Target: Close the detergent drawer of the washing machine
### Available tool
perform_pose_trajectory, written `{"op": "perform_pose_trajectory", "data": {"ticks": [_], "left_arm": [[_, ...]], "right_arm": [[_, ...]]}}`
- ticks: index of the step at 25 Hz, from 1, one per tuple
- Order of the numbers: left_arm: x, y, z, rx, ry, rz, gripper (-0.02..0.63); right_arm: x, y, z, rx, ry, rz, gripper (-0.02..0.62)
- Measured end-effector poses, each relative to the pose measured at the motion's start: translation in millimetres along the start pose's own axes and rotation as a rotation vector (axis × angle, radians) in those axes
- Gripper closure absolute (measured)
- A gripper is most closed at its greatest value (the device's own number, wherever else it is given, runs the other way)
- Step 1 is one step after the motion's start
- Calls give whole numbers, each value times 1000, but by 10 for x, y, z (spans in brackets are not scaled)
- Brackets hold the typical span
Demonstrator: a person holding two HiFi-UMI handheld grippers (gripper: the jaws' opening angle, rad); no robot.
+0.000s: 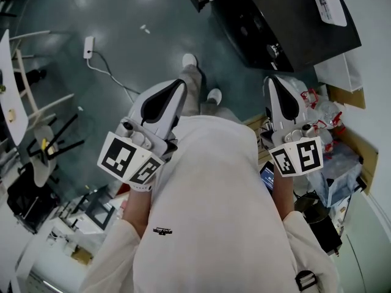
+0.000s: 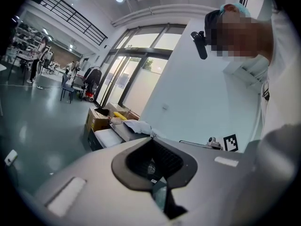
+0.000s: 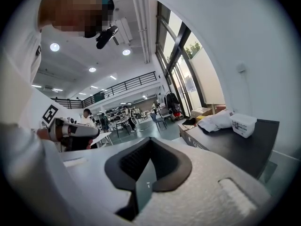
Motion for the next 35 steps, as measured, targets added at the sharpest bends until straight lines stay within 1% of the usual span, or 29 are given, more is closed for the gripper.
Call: {"op": "perform_pose_trajectory", "data": {"ticks": [3, 6, 8, 16, 21, 28, 35], "left_arm": [[-20, -124, 106, 8, 16, -19, 592], [-89, -291, 222, 24, 41, -32, 592], [-182, -416, 326, 38, 59, -39, 592], [-606, -1057, 822, 79, 96, -51, 593], [-816, -1396, 1202, 98, 143, -40, 593], [-998, -1777, 1686, 120, 214, -24, 594], [-1062, -2022, 2076, 119, 267, 0, 594]], "right_arm": [[-25, -149, -37, -10, 19, 7, 592], [-92, -272, -96, 0, 32, 9, 592], [-178, -383, -139, 4, 43, 9, 592], [-521, -1061, -542, 31, 63, 0, 592], [-703, -1576, -717, 37, 66, 0, 592], [-831, -2195, -926, 41, 73, 28, 592], [-836, -2580, -1077, 48, 61, 54, 592]]}}
Point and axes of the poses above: the fingertips, and each gripper's own axes: y backward along the fingers, z to its left, x out of its underside, the point moved 4 cm from there along y, backward along the fingers, and after that the axes turned 14 degrees about -x, right-handed, at the moved point
